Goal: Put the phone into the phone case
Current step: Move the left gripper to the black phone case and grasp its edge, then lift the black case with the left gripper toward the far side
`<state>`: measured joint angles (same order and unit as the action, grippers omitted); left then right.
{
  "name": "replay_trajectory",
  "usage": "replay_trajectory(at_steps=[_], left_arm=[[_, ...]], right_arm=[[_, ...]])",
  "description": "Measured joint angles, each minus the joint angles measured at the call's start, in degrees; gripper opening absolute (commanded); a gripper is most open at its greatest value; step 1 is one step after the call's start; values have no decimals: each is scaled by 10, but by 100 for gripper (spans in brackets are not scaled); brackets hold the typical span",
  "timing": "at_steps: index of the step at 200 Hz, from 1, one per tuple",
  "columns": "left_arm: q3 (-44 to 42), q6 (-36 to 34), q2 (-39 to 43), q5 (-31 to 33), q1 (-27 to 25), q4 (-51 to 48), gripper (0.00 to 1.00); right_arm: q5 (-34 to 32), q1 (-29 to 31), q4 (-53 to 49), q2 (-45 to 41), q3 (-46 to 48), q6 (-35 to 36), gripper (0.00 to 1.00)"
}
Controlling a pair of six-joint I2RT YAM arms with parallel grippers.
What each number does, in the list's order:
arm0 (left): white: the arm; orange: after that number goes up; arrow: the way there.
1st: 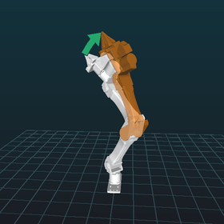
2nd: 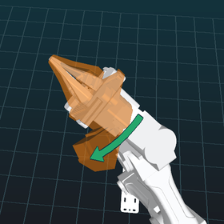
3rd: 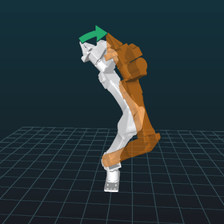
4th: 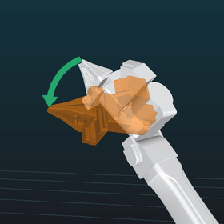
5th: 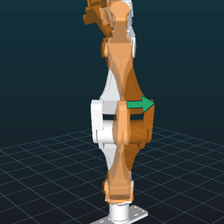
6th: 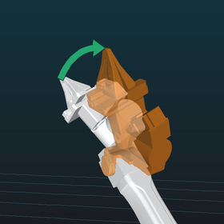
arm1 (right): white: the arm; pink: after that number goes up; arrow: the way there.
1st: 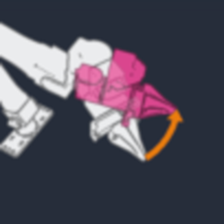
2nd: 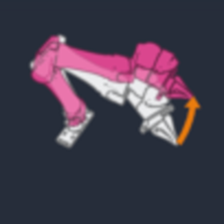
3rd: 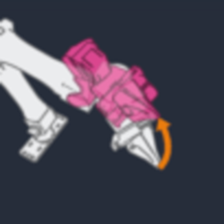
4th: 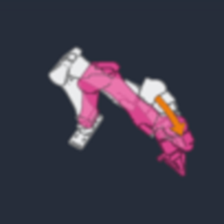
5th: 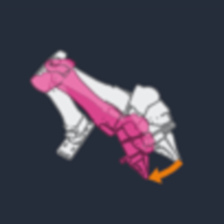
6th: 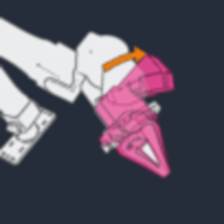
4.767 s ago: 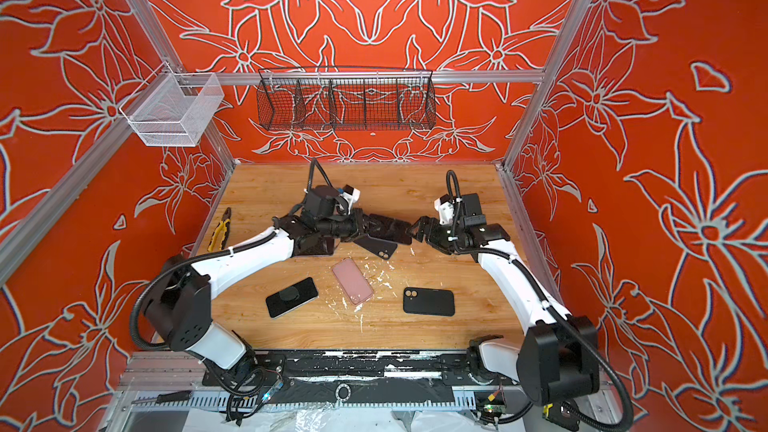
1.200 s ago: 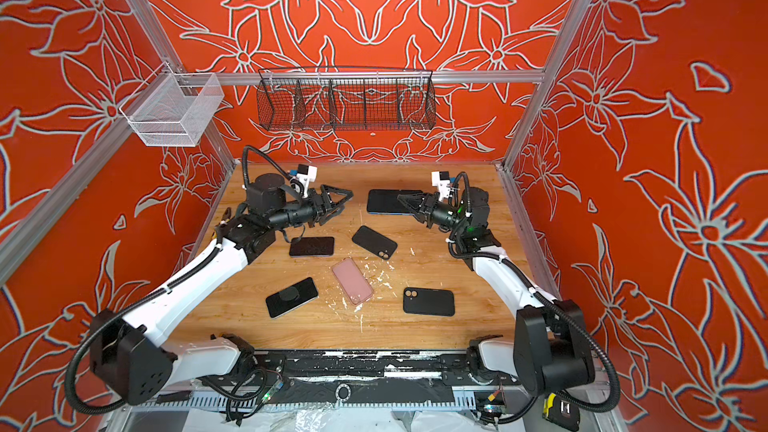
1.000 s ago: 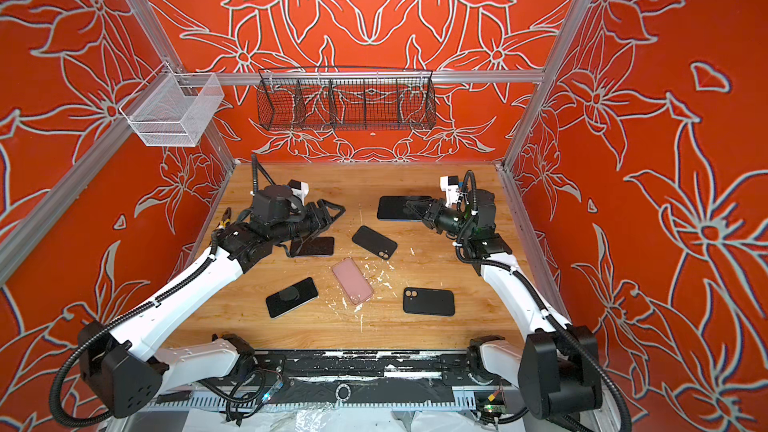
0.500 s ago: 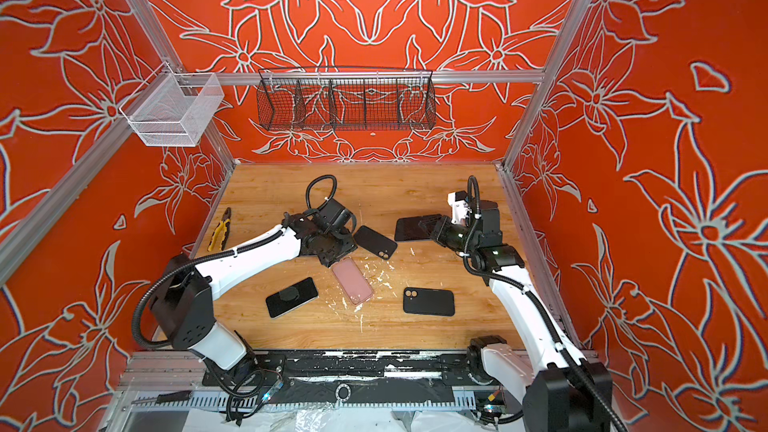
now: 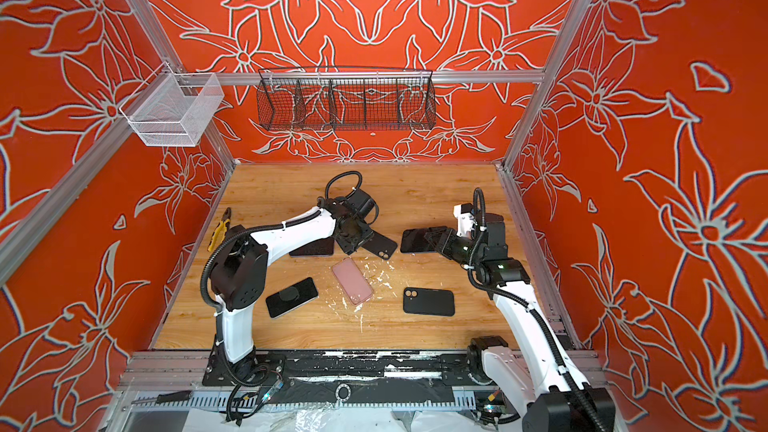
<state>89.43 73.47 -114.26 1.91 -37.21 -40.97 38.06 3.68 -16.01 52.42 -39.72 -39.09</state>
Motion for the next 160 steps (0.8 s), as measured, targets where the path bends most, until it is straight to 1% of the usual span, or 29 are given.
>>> replay_trajectory(at_steps=[9,39,60,118,136,160], left_arm=[[5,7,-9,-1,0,-2,49],[21,25,-38,2,0,-10,48],[38,36,-57,17,0,-24,48],[62,46,-99,40,2,-36,44],[69,46,-103,45,3,-36,39],[74,45,-110,51,6,-37,25]], right_arm=[[2,-3,-1,-2,1,1,0],[10,-13,-1,-4,2,3,0],[15,-19,-1,-4,2,7,0],[33,-34,-1,-4,3,16,0],[38,-37,-1,-3,4,18,0],[48,-41,-1,-3,4,20,0]])
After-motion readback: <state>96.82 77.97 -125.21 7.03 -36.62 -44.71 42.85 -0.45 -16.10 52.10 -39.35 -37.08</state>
